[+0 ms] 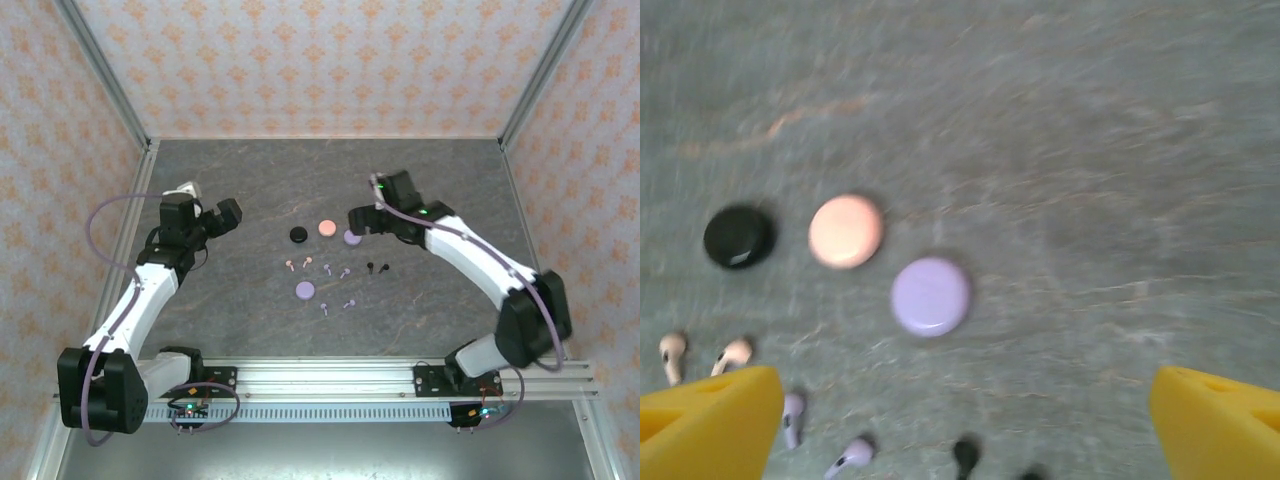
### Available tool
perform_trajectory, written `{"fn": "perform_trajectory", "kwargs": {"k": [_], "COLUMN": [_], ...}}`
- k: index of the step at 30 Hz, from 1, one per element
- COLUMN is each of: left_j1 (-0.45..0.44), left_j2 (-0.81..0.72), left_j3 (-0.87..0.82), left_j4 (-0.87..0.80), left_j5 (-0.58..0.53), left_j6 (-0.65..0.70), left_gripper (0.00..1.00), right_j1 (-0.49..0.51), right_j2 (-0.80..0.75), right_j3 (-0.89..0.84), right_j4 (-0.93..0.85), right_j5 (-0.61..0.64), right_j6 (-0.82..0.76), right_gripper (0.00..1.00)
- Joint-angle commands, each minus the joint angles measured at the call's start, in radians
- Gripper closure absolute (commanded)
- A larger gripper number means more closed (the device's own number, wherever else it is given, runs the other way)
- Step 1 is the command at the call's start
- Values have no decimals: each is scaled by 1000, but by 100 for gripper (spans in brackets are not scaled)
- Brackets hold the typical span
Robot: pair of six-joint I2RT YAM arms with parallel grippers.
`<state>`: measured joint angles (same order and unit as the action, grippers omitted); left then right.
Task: Insert the wireless bluetooth earbuds into the charging case
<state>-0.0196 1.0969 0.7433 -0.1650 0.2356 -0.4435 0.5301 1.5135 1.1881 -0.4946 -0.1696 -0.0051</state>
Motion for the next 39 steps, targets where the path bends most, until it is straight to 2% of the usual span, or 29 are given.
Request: {"fn": "perform_trajectory", "kwargs": {"k": [1, 7, 13, 19, 24, 39], "left_j1": [-9, -11, -10, -10, -9, -10], "left_j2": [-38, -91, -117, -120, -123, -117], "left_j3": [-3, 2, 2, 14, 13, 22], "left_j4": [-78, -133, -156, -160, -159, -157], "left_j5": [-13, -58, -76, -76, -79, -71], "left_j6": [-17, 18, 23, 22, 23, 8], "left_gripper": [0, 0, 0, 0, 0, 0], "right_j1": [81, 168, 197, 206, 216, 233], "right_j2": [160, 479, 690, 834, 894, 901], "right_j3": [149, 459, 707, 885, 940, 875], "right_j4": [-144, -226, -284, -326, -359, -366], "right_j5": [5, -41, -102, -123, -126, -59], "right_j6": [-114, -270, -370, -396, -409, -422], "right_gripper": [8, 9, 9, 13, 17, 25]}}
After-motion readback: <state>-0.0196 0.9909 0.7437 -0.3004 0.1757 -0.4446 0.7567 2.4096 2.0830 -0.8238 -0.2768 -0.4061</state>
